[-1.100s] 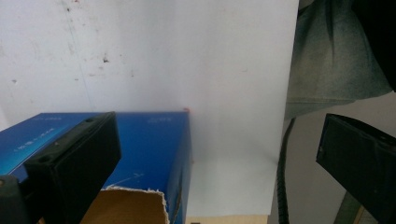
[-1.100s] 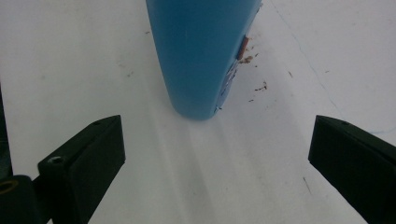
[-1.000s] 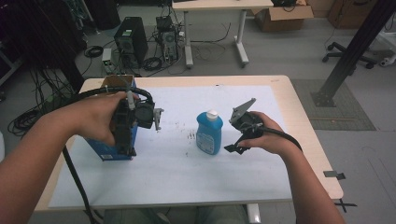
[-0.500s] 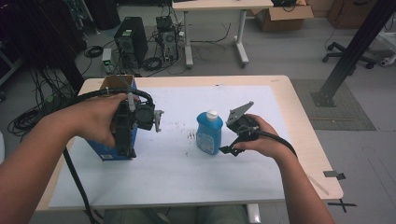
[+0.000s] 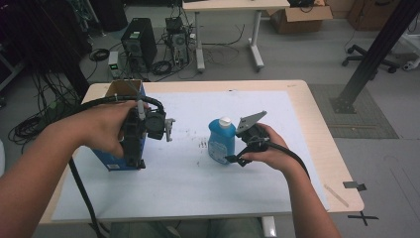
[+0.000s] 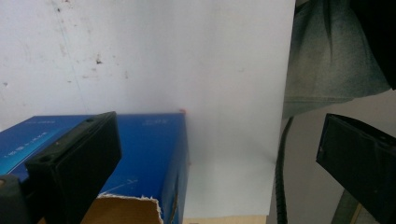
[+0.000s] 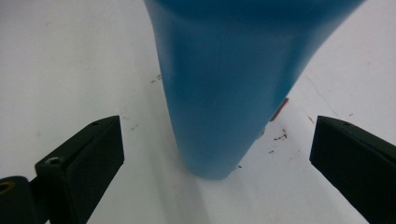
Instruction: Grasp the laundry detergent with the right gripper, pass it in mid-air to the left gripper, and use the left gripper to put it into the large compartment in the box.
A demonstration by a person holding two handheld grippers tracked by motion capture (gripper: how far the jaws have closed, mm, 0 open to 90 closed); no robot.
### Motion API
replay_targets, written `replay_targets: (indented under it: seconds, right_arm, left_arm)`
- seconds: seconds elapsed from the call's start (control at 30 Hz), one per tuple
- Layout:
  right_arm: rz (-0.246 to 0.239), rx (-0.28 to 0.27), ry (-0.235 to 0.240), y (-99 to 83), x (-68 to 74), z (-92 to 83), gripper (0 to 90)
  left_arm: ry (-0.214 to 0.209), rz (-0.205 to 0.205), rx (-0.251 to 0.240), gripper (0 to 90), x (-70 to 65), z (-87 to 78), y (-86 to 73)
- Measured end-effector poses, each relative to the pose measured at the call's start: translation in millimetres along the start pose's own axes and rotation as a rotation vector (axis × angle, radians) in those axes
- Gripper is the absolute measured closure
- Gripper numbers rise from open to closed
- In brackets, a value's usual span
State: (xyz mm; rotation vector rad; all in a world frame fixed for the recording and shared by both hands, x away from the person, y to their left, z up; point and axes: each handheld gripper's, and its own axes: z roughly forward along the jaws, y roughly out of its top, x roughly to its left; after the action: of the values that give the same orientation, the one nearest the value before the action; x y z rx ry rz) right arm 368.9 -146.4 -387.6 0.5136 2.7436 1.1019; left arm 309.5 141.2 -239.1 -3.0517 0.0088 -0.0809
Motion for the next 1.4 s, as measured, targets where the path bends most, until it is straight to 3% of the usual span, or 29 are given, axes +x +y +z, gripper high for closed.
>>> replay_targets:
  seconds: [0.5,0.7,1.2,1.4]
  right_arm:
    - [0.034,-0.079,-0.013,-3.4,3.9,13.6,2.7]
    - [0.032,-0.088,-0.038,-4.4,4.8,18.4,2.5]
    - [0.052,-0.172,-0.062,-5.9,6.2,25.8,2.2]
    - [0.074,-0.210,-0.092,-7.5,5.1,28.1,1.9]
  left_arm:
    - [-0.003,-0.001,0.009,0.4,-1.7,0.2,3.2]
    - [-0.005,-0.002,0.021,0.4,-1.6,0.5,3.9]
    - [-0.006,0.000,0.018,0.4,-0.8,1.1,5.1]
    - [-0.006,0.000,0.015,0.4,-0.6,1.5,4.4]
